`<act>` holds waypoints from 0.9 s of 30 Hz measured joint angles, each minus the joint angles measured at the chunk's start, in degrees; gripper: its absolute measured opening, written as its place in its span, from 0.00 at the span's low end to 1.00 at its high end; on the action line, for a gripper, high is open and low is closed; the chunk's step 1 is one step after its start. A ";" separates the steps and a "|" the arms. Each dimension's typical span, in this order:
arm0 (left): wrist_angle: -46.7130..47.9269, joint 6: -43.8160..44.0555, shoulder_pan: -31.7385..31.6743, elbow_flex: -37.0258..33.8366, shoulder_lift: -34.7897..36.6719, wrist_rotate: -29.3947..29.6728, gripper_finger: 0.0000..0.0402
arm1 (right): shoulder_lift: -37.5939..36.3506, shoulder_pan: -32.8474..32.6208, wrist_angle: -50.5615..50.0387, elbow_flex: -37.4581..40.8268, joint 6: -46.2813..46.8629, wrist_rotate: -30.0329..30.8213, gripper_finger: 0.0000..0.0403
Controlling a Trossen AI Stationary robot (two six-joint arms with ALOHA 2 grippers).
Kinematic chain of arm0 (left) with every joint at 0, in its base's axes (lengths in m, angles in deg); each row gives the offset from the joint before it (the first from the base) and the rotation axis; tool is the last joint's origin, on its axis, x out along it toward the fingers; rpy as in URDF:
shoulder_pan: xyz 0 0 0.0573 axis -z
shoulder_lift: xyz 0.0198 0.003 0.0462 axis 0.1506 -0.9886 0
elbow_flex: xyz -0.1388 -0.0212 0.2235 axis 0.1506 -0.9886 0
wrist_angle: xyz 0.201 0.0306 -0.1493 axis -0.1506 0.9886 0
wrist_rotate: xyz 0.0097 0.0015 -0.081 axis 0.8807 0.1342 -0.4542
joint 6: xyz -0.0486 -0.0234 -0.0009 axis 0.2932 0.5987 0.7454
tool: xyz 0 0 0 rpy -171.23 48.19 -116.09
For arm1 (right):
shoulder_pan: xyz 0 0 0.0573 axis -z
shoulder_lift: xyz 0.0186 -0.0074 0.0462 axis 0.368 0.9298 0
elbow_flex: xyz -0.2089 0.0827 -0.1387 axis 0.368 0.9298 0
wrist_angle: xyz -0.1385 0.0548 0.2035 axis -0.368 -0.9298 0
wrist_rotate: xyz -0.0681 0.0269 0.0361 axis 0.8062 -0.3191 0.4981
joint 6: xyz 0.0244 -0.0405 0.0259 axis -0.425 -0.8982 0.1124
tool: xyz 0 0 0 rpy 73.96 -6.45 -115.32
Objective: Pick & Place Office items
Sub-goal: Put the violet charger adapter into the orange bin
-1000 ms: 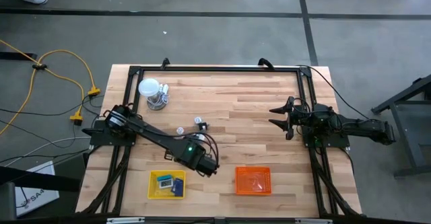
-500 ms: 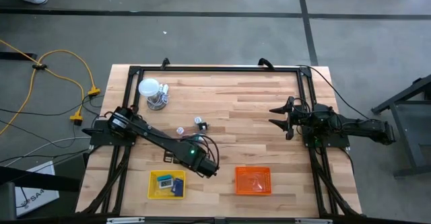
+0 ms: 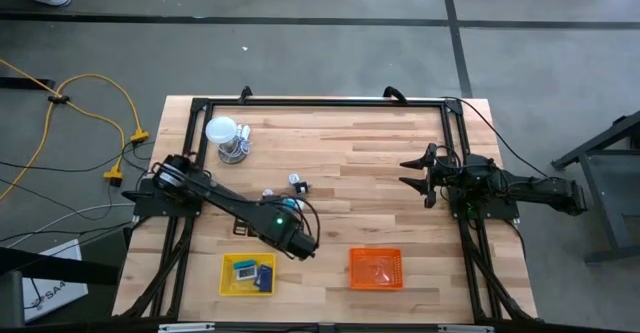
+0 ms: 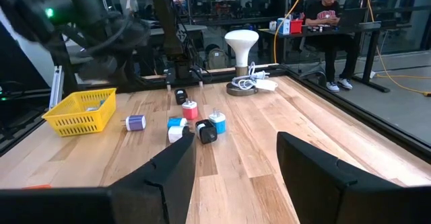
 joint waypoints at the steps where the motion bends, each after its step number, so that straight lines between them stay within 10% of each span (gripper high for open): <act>1: -0.02 -0.25 0.00 -0.46 1.09 0.47 0.48 | 0.00 0.00 0.00 0.00 0.00 0.00 0.48; 12: -25.72 -2.14 -0.01 -19.41 8.98 0.01 0.48 | 0.00 0.01 -0.04 0.02 0.00 -0.02 0.48; 27: -33.34 -2.11 0.35 -25.49 9.07 -1.74 0.48 | 0.00 0.00 -0.17 0.01 0.00 -0.03 0.48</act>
